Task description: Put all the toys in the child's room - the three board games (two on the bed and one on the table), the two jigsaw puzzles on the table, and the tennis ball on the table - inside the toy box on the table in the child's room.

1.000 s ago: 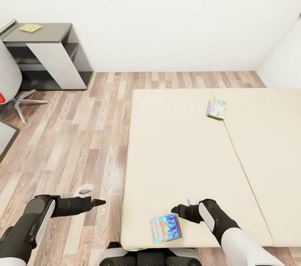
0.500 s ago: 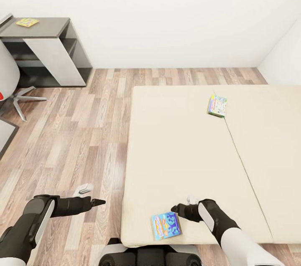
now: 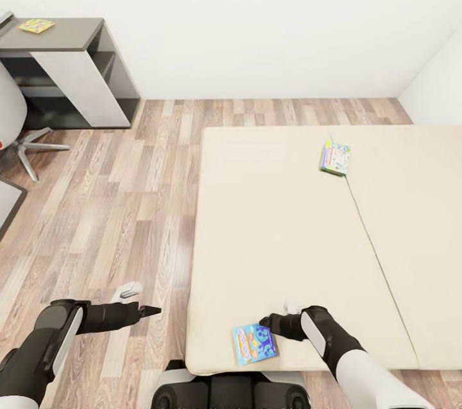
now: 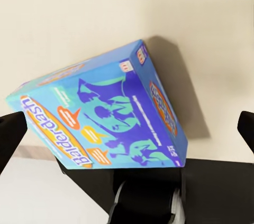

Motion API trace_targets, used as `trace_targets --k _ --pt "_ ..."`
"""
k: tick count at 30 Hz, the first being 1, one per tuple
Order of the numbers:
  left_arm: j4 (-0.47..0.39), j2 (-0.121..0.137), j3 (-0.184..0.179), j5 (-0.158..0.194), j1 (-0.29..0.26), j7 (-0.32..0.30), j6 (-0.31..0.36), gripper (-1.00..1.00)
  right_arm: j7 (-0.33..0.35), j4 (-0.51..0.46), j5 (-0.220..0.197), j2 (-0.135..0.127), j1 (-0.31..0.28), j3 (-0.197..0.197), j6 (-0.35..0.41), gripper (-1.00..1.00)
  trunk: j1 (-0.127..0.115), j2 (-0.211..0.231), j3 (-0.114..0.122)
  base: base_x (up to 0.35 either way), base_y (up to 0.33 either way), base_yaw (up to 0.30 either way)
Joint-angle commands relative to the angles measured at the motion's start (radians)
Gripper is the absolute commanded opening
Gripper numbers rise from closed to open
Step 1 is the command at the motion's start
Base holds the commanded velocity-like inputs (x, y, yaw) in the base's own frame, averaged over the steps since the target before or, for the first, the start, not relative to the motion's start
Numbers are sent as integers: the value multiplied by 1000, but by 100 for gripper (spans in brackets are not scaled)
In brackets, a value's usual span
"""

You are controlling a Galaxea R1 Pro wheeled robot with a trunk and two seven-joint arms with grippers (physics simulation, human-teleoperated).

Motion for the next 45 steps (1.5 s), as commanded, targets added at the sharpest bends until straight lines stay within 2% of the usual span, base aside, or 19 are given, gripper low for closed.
trace_targets --k 1,38,45 --pt "0 0 1 1 0 -3 8 100 1 -1 -1 1 0 1 5 100 0 -2 -3 0 0 0" --pt "-1 0 1 1 0 -3 8 100 1 -11 1 5 0 -1 2 100 0 -2 -64 0 0 0" --pt "-1 1 1 1 -1 -2 8 100 2 -13 1 6 0 -2 -21 100 0 -2 -75 0 0 0"
